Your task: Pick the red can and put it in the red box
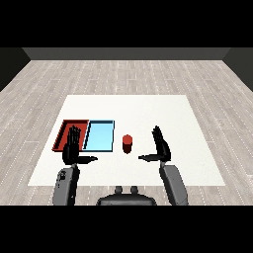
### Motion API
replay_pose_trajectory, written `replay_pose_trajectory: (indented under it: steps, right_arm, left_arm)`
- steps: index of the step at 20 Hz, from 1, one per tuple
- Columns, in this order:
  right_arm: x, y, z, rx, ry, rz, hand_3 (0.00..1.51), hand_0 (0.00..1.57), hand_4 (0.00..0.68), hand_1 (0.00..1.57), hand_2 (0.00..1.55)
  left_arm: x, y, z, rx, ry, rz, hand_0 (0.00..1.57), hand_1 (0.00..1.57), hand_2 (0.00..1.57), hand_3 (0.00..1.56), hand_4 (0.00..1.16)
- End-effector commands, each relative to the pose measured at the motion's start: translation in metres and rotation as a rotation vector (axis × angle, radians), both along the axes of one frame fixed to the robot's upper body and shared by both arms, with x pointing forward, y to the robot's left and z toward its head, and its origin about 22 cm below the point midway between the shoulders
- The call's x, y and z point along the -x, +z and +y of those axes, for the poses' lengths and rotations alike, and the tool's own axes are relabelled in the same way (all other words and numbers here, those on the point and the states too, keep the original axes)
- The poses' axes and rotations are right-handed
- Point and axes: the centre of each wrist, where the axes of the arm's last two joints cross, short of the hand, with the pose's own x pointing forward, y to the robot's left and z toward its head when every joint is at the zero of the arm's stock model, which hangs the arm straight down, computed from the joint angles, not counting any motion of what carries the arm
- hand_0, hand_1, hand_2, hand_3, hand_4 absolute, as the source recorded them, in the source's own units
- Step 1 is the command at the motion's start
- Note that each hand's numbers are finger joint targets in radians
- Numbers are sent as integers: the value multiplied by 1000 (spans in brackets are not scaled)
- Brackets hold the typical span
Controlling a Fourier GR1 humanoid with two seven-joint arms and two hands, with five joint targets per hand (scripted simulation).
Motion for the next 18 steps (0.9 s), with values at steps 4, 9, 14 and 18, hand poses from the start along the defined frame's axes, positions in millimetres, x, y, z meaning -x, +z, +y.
replay_pose_trajectory:
  steps: [4,9,14,18]
  right_arm:
    - [-17,-12,10,-81,3,60,0,0,0,0,0]
    - [-12,-39,40,-81,24,57,0,0,0,0,0]
    - [-26,-45,42,-119,33,81,0,0,0,0,0]
    - [-13,-50,66,-129,55,88,0,0,0,0,0]
  left_arm:
    - [-4,-9,-12,-16,16,2,0,0,0,0,0]
    - [-3,10,-11,13,10,22,0,0,0,0,0]
    - [-1,2,-26,-7,2,9,0,0,0,0,0]
    - [8,11,-2,-1,13,-10,0,0,0,0,0]
